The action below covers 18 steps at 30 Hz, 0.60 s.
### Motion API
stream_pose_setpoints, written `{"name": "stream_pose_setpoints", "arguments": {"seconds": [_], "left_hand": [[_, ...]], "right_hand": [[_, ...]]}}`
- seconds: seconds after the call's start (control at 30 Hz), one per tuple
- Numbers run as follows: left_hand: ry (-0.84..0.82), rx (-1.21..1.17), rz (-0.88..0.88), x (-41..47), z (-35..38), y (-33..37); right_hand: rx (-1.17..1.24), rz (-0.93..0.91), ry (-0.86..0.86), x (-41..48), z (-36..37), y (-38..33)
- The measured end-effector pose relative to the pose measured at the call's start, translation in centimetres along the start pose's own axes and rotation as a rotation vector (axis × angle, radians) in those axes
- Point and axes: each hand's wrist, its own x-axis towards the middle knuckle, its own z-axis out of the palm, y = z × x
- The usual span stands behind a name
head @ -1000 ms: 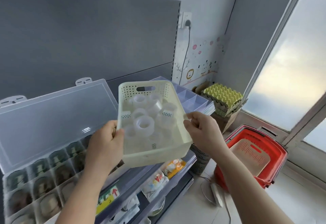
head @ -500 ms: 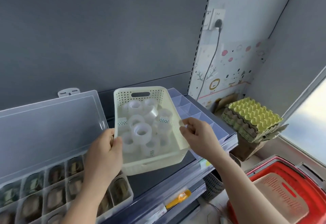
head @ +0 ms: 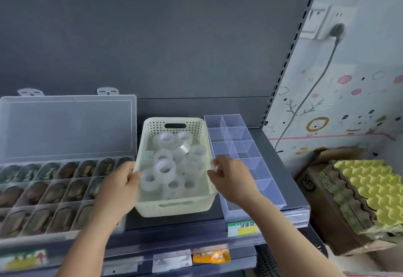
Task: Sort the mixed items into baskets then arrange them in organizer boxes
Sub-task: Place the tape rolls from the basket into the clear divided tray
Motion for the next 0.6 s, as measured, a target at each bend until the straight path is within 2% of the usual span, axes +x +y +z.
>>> {"name": "stream_pose_setpoints", "arguments": {"seconds": [0.13, 0.27, 0.33, 0.4, 0.47, 0.53, 0.6], "left_hand": [[0.037, 0.113, -0.056, -0.9, 0.6, 0.0], [0.031, 0.431, -0.083, -0.9, 0.1, 0.6], [0.075, 0.568, -0.030, -0.8, -0.2, 1.1], [0.132, 0.537, 0.119, -0.5, -0.4, 1.9], [0.017, 0.378, 0.258, 0.1, -0.4, 2.7], [-0.193, 0.280, 0.262, 0.5, -0.1, 3.1], [-0.277, 0.280, 0.251, 1.1, 0.2, 2.8]], "right_hand": [[-0.007, -0.023, -0.066, 0.1, 0.5, 0.7], [-0.110, -0.050, -0.087, 0.9, 0.4, 1.1], [-0.232, -0.088, -0.030, 1.6, 0.0, 1.1], [-0.262, -0.170, 0.044, 2.7, -0.4, 0.7], [-0.193, -0.334, 0.005, 3.7, -0.7, -0.3], [-0.182, -0.484, -0.149, 4.6, -0.5, -1.2], [-0.220, -0.523, -0.279, 5.4, -0.3, -1.8]]}}
